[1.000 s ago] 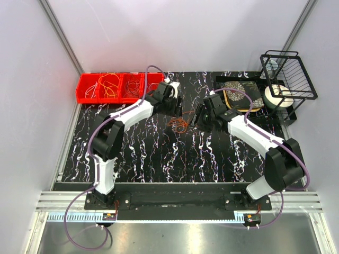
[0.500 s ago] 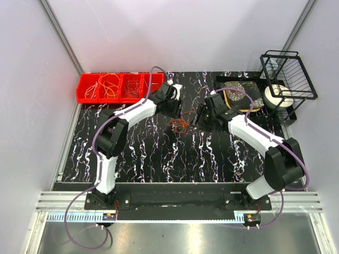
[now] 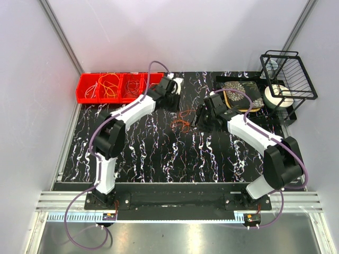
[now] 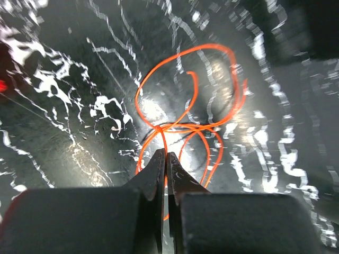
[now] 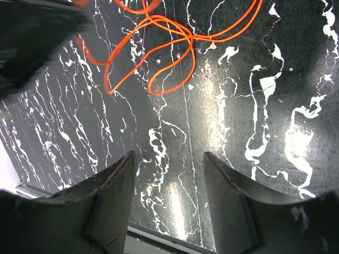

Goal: Untangle the cables

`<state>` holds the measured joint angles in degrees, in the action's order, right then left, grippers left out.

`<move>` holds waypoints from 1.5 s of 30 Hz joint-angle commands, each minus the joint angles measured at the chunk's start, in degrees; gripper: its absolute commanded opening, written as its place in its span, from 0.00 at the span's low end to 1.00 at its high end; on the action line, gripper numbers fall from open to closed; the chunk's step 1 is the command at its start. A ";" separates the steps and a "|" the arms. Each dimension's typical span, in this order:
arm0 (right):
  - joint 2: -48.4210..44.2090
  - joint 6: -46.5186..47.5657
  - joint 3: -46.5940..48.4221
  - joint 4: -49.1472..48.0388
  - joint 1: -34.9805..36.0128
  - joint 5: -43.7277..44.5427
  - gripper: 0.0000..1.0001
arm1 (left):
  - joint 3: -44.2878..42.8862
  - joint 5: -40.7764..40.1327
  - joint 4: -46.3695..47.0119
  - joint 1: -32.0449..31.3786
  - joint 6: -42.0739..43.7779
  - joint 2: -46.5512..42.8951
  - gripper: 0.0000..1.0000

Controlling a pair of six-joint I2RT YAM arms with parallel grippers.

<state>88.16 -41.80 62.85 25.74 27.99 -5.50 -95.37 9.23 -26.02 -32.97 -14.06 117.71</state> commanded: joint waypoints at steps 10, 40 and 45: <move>2.10 -0.12 2.98 -2.18 -0.30 -4.17 0.59 | 7.99 0.08 2.20 -0.25 -2.02 -24.81 0.00; 16.69 0.93 4.04 -18.08 2.07 -18.58 0.60 | 11.88 4.30 5.81 -0.16 -4.22 -24.81 0.00; 19.07 1.02 1.31 -25.01 4.44 -21.22 0.61 | 11.61 4.83 5.81 -0.16 -4.48 -24.55 0.00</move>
<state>106.39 -41.80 64.64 8.71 30.00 -23.51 -81.82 12.25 -22.87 -33.01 -17.91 93.12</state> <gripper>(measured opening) 0.602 0.009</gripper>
